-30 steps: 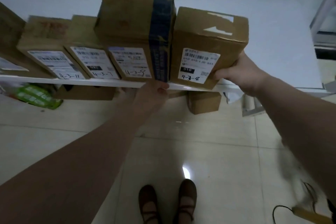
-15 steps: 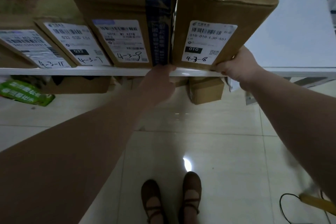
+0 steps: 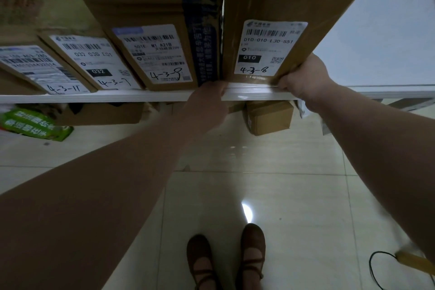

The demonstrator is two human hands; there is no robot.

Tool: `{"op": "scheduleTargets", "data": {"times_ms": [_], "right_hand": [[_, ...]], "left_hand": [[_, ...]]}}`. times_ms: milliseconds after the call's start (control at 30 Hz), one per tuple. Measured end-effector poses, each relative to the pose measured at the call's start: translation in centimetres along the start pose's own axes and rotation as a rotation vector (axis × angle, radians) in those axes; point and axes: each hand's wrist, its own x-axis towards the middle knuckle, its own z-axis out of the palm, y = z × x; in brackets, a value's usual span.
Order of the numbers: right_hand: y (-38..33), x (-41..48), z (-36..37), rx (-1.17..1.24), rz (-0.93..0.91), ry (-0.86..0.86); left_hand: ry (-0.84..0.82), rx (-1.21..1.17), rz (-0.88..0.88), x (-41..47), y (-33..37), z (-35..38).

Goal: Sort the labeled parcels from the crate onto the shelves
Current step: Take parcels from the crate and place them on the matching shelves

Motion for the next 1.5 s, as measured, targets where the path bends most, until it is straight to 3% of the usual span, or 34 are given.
{"op": "scheduleTargets", "data": {"times_ms": [400, 633, 1067, 1500], "right_hand": [[-1.0, -2.9, -1.2, 0.129, 0.036, 0.006], [-4.6, -2.3, -4.3, 0.273, -0.024, -0.209], [-3.6, -1.2, -5.2, 0.234, 0.008, -0.313], [-3.2, -1.5, -4.7, 0.282, 0.036, -0.269]], "left_hand": [[-0.008, -0.109, -0.047, -2.4, 0.0, -1.8], [0.123, -0.091, -0.047, -3.1, 0.5, -5.3], [0.125, -0.137, -0.086, -4.0, 0.4, -5.0], [0.147, -0.124, -0.078, -4.3, 0.8, -5.3]]}}
